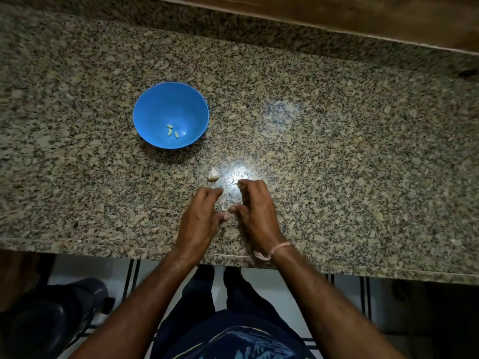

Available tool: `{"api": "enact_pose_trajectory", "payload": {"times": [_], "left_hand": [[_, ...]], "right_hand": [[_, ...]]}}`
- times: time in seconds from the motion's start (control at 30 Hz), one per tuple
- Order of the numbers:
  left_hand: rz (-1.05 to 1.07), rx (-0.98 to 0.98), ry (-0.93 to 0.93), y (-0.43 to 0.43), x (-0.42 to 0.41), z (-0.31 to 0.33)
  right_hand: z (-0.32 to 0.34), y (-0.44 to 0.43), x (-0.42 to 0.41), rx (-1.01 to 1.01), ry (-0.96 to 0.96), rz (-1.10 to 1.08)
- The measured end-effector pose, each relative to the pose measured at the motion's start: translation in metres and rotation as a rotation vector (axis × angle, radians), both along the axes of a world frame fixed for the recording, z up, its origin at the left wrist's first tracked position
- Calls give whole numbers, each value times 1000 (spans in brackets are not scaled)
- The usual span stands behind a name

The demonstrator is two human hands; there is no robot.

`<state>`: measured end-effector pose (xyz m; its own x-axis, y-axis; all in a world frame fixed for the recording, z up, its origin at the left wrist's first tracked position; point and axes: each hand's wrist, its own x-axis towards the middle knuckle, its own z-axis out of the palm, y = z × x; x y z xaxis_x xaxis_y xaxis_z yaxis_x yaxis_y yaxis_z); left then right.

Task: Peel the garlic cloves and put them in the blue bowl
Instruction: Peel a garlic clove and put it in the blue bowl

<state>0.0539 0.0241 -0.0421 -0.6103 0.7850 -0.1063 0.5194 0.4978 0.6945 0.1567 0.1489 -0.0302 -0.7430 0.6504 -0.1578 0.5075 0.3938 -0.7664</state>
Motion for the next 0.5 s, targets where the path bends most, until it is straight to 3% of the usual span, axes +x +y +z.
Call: {"api": "enact_pose_trajectory", "payload": {"times": [0.3,0.5], "left_hand": [[13,85,11,28,0,4],[11,60,123,33,2,6]], "right_hand": [[6,12,43,-110,26,-46],[4,15,43,-99,56,-27]]}}
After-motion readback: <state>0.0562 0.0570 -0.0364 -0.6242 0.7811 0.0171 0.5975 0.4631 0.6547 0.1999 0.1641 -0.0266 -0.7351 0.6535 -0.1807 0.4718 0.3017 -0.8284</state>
